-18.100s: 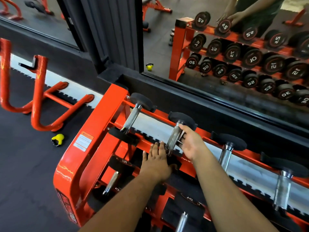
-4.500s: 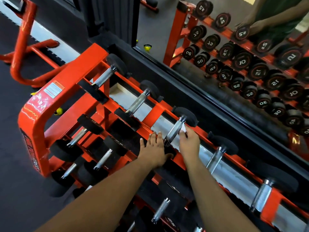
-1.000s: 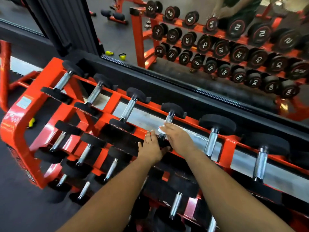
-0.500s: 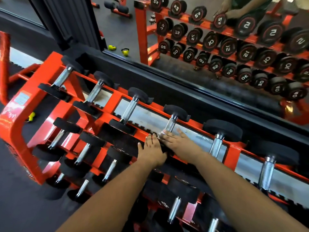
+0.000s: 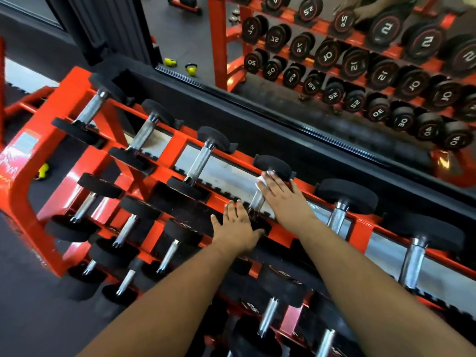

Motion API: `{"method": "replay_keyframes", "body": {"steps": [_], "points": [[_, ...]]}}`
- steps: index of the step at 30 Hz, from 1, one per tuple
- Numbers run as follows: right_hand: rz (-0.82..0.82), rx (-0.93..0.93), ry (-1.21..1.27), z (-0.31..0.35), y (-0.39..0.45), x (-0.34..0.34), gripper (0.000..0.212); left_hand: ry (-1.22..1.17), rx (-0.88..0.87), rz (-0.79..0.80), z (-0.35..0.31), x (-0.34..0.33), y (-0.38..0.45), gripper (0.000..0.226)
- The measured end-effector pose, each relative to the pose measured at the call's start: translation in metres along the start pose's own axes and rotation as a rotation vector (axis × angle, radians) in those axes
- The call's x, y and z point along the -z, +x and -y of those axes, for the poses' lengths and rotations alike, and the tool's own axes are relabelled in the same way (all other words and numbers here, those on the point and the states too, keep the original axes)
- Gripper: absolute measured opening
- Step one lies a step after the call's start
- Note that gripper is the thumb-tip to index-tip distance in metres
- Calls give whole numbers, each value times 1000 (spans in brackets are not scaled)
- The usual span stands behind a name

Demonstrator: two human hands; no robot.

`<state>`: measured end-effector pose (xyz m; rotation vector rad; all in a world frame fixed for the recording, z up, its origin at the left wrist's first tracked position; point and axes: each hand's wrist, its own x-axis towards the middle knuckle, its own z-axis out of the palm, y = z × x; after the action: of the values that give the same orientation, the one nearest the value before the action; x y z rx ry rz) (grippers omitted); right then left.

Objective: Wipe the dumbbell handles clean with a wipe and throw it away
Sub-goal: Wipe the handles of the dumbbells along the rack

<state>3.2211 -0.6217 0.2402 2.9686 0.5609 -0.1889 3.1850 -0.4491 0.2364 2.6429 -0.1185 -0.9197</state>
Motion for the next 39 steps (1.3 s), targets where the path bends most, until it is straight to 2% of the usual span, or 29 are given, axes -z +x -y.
{"method": "replay_keyframes", "body": {"steps": [3, 6, 8, 11, 16, 18, 23, 28, 30, 35, 37, 39], "points": [[8, -84, 86, 16, -3, -4, 80, -13, -1, 9, 0, 3, 0, 103], [67, 16, 141, 24, -25, -13, 86, -13, -1, 5, 0, 2, 0, 101], [40, 34, 119, 18, -24, -13, 83, 1, 4, 16, -1, 4, -1, 101], [10, -139, 195, 12, -4, -9, 89, 17, 3, 36, -2, 6, -3, 103], [-60, -349, 739, 45, -3, -11, 73, 5, 8, 57, -2, 7, -2, 101], [-89, -391, 875, 54, -8, -12, 69, 4, 7, 52, -1, 7, -2, 99], [-154, -503, 918, 57, 4, -9, 66, 2, 11, 60, -1, 6, -2, 99], [-104, -622, 1290, 79, -16, -14, 67, -21, 20, 42, 0, 2, 1, 88], [-100, -698, 1342, 77, -9, -8, 67, -11, 15, 45, 0, 4, 0, 87], [-214, -886, 1547, 59, 30, 10, 59, -10, 9, 54, 1, 5, -1, 102], [-234, -897, 1544, 63, 34, 13, 60, -11, 4, 57, 1, 5, 0, 102], [-181, -885, 1497, 74, 25, 11, 64, -12, -2, 52, 2, 4, 0, 98]]}}
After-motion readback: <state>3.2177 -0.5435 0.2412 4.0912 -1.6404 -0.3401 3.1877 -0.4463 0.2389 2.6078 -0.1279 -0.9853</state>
